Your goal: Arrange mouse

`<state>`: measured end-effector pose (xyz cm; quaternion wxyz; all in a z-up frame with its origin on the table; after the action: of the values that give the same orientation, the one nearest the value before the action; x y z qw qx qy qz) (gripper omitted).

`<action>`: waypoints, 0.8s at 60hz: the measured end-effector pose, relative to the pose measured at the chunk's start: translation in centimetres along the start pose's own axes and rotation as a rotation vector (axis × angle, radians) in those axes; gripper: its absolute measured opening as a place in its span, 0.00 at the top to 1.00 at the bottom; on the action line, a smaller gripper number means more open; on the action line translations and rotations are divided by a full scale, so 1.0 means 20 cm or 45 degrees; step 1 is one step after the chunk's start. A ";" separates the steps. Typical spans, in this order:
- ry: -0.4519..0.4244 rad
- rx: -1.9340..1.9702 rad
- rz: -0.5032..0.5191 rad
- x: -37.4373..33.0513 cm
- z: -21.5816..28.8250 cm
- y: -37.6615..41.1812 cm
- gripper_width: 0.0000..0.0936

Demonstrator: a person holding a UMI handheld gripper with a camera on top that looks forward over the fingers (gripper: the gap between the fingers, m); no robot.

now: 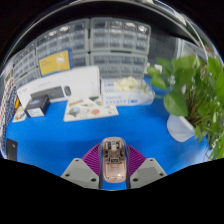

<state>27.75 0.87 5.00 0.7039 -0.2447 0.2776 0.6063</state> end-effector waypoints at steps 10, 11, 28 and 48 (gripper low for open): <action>-0.204 0.011 0.004 -0.43 0.35 0.44 0.67; -0.221 0.015 0.008 -0.47 0.38 0.50 0.67; -0.336 0.020 0.110 -0.98 0.53 1.68 0.67; -0.059 -0.134 0.207 -0.60 -0.22 2.63 0.67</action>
<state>-25.98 -3.08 9.68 0.6447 -0.2439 0.2480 0.6807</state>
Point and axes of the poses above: the point between the fingertips, and its own axes, seen from behind it with the camera up: y to the left, z up, x forward, the way the camera looks, the point moved 5 cm from there along -x, backward, against the way the camera looks
